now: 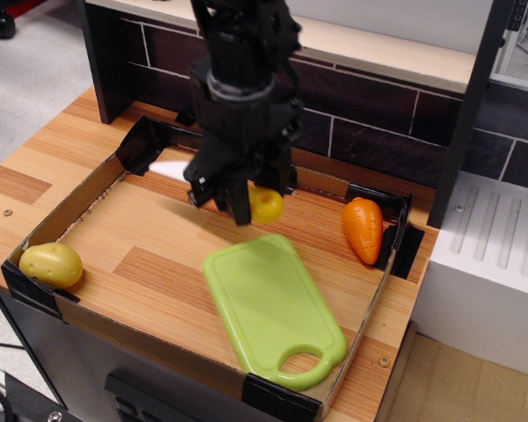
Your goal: Put knife on cutting board
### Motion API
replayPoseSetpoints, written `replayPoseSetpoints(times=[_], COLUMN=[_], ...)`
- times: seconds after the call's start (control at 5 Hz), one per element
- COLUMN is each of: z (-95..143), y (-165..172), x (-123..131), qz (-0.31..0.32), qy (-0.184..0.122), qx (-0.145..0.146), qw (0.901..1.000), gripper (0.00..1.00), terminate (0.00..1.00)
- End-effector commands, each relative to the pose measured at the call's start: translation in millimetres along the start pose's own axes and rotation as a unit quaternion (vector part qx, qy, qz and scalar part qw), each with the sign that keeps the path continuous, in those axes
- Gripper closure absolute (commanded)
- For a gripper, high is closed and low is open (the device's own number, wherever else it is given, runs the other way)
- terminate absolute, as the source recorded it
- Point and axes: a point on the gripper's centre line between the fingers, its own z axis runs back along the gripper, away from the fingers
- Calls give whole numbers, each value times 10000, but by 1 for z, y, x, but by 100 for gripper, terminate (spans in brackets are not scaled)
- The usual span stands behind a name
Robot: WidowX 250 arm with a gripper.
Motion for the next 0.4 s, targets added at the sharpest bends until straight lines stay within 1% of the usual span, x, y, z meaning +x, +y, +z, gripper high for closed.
replayPoseSetpoints(times=[0.0,0.2], z=[-13,-26], y=[22,23], x=[-45,-56], qz=[-1283,-1809], qy=[-270,-183], qx=[133,295], qw=[9913,9829], gripper=[100,100], terminate=[0,0])
